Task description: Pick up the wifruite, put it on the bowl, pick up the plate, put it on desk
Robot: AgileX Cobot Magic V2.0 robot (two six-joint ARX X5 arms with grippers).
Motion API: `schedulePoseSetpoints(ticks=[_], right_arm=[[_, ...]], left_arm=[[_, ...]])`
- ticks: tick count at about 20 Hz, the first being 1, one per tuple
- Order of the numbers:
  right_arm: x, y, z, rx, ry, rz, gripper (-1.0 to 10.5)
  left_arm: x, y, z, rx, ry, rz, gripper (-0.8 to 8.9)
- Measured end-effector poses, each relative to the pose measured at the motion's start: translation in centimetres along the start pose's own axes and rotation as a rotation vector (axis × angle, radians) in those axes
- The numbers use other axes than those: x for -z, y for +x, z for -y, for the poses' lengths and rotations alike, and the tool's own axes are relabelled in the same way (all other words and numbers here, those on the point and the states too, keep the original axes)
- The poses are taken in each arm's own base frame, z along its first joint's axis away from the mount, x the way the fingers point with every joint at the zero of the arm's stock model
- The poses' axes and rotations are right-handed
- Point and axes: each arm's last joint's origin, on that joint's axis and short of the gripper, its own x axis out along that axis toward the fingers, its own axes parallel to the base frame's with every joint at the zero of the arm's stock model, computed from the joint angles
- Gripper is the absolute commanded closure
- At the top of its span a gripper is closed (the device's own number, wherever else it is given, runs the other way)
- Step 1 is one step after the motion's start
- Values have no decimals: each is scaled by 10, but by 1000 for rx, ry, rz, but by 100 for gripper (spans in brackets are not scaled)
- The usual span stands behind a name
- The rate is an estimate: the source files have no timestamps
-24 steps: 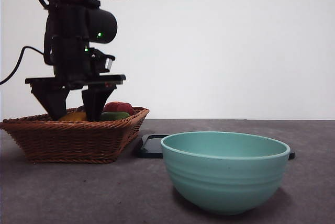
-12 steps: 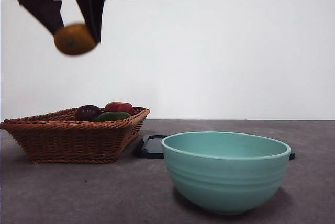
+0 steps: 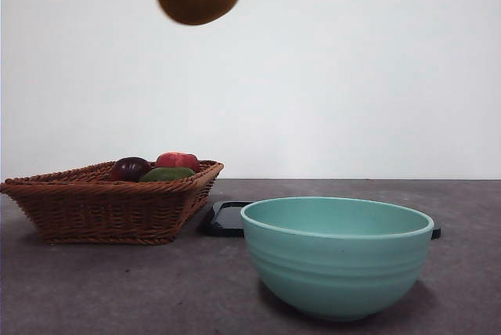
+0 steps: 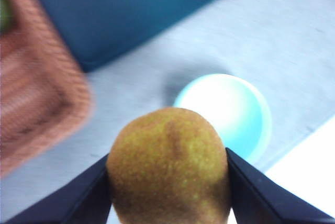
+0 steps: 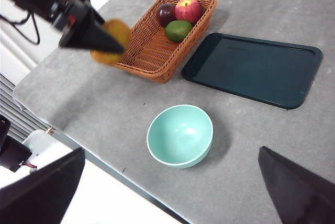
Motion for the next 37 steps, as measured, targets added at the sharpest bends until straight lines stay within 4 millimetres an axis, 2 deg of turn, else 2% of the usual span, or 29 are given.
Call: schedulePoseSetpoints(ticks=[4, 7, 11, 14, 18, 22, 29, 33, 35, 37], right_arm=[[0, 0, 0, 0, 0, -2, 304], [0, 0, 0, 0, 0, -2, 304], [0, 0, 0, 0, 0, -2, 304], [0, 0, 0, -2, 0, -2, 304], [0, 0, 0, -2, 0, -2, 304], [0, 0, 0, -3, 0, -2, 304], [0, 0, 0, -3, 0, -2, 304], [0, 0, 0, -3, 0, -2, 304], [0, 0, 0, -3, 0, -2, 304], [0, 0, 0, -3, 0, -2, 304]], left_arm=[[7, 2, 23, 40, 2, -14, 574], [8, 17, 39, 50, 16, -49, 574], [8, 56, 59, 41, 50, -122, 574], [9, 93, 73, 28, 75, -174, 574], [12, 137, 80, -2, 95, -242, 574], [16, 170, 81, -57, 124, -272, 574], [23, 203, 82, -75, 162, -321, 574], [21, 205, 80, -76, 159, -317, 573], [21, 205, 79, -77, 160, -318, 525], [21, 205, 79, -77, 161, -318, 388]])
